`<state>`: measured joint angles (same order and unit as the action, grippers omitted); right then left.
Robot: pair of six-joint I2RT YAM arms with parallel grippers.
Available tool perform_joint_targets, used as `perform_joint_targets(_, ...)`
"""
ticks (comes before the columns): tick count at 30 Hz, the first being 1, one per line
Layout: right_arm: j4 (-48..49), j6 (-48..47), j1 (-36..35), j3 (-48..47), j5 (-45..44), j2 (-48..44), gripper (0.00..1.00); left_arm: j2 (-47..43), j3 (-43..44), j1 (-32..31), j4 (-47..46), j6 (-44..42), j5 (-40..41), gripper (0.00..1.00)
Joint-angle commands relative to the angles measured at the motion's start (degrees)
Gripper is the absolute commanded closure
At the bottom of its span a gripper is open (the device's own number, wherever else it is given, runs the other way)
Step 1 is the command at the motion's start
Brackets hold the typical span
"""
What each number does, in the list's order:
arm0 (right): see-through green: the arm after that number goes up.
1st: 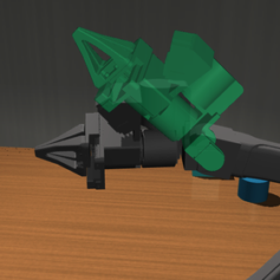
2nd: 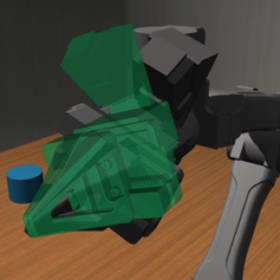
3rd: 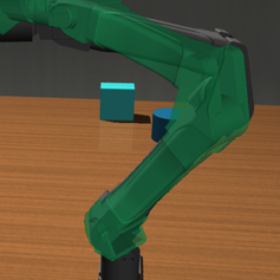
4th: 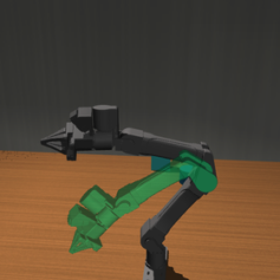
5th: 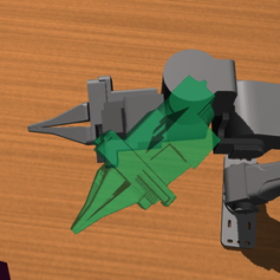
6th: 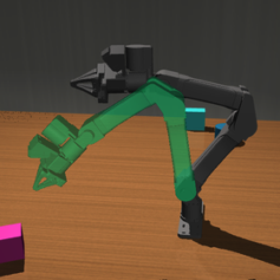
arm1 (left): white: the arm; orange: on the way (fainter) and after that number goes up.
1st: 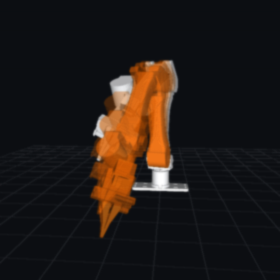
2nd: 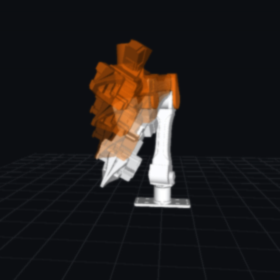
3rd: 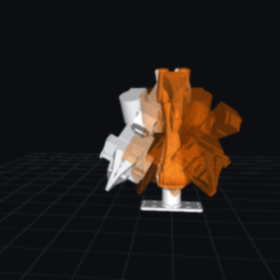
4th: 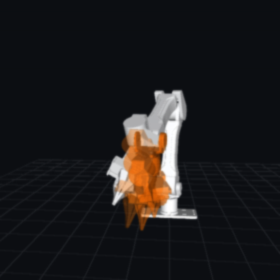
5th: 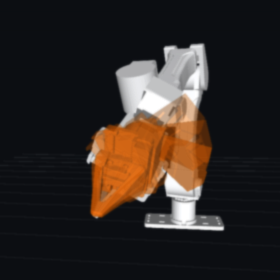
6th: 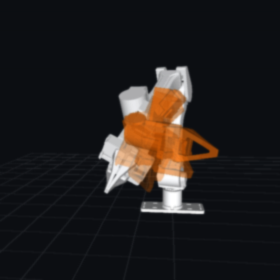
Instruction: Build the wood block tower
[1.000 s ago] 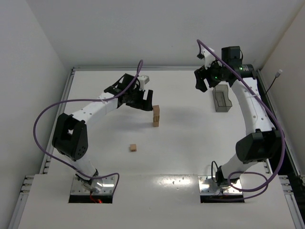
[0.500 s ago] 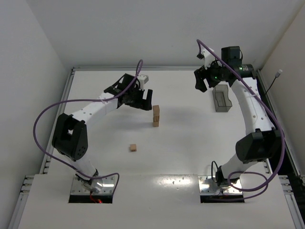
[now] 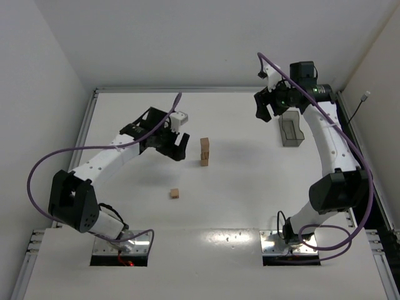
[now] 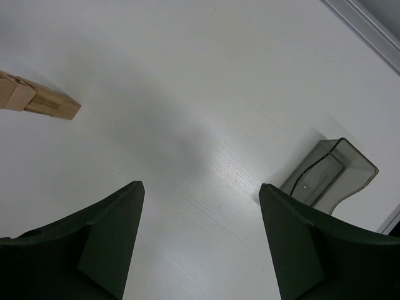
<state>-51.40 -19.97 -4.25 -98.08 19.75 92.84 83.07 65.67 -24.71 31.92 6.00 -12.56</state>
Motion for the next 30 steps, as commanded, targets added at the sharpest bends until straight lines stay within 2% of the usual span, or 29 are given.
perform_joint_targets(1, -0.28, -0.68, -0.32, 0.44, 1.08, -1.34, 0.29, 0.17, 2.62, -0.25, 13.12, -15.55, -5.01, 0.19)
perform_joint_targets(2, -0.28, -0.69, -0.32, 1.05, 1.08, -1.34, 0.29, -0.70, 2.62, 0.44, 15.51, -22.63, -6.41, 0.19)
perform_joint_targets(5, -0.28, -1.39, -0.32, 3.24, 1.08, -2.75, 0.29, -4.83, -1.92, -0.94, 19.66, -33.02, -6.43, 0.19)
perform_joint_targets(9, -0.28, -1.39, -0.32, 5.45, 1.08, -5.12, 0.29, -13.61, -8.79, -4.64, 19.67, -39.83, -4.14, 0.19)
perform_joint_targets(13, -0.28, -1.39, -0.32, 6.76, 0.55, -5.74, 0.29, -18.10, -15.47, -7.98, 16.25, -41.07, -5.81, 0.20)
perform_joint_targets(18, 0.24, -1.39, 0.21, 7.29, -0.68, -6.35, 0.29, -26.28, -26.09, -14.39, 3.43, -40.37, -3.80, 0.25)
perform_joint_targets(24, 0.24, -1.39, 0.21, 7.29, -1.20, -6.35, 0.29, -25.67, -35.33, -18.34, -11.25, -39.13, -0.37, 0.28)
perform_joint_targets(26, 0.24, -1.39, 0.21, 7.81, -1.20, -6.35, 0.29, -24.27, -35.87, -19.67, -15.46, -38.61, 1.91, 0.28)
perform_joint_targets(30, 0.24, -1.39, 0.21, 9.13, -2.26, -6.97, 0.29, -22.16, -37.37, -21.52, -19.08, -38.78, 4.12, 0.23)
